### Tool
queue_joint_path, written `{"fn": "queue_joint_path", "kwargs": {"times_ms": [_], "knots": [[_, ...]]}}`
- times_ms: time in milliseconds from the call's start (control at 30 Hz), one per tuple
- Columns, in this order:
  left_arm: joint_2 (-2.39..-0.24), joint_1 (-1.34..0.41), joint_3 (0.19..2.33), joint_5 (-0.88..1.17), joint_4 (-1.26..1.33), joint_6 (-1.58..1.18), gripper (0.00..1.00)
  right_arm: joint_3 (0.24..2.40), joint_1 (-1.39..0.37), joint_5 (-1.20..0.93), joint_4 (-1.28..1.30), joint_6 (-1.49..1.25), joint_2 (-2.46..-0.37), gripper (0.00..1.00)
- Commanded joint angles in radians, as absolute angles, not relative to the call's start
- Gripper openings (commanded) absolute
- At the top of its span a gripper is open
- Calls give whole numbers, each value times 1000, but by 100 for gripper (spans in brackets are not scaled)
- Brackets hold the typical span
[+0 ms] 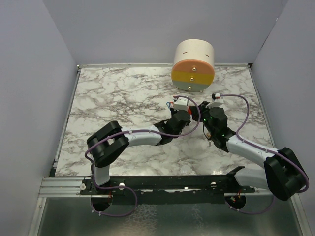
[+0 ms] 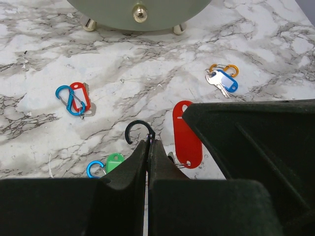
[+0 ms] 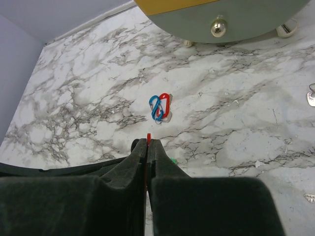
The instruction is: Put the keys on the keyring
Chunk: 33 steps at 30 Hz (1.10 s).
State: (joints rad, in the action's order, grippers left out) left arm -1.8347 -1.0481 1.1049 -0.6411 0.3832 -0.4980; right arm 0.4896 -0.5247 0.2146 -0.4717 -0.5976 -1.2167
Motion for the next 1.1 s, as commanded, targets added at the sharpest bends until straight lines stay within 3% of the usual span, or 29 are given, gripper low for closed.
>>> {"fn": "queue_joint_path", "kwargs": {"times_ms": [0,1067], "knots": [[-1800,-1039,1102,-666,418,-488,0,514,-532,191,-470,-591,-1200,1],[-1780,-995,1098,-649,417,-501,2,520,-545,187,-465,-586,-1198,1]]}}
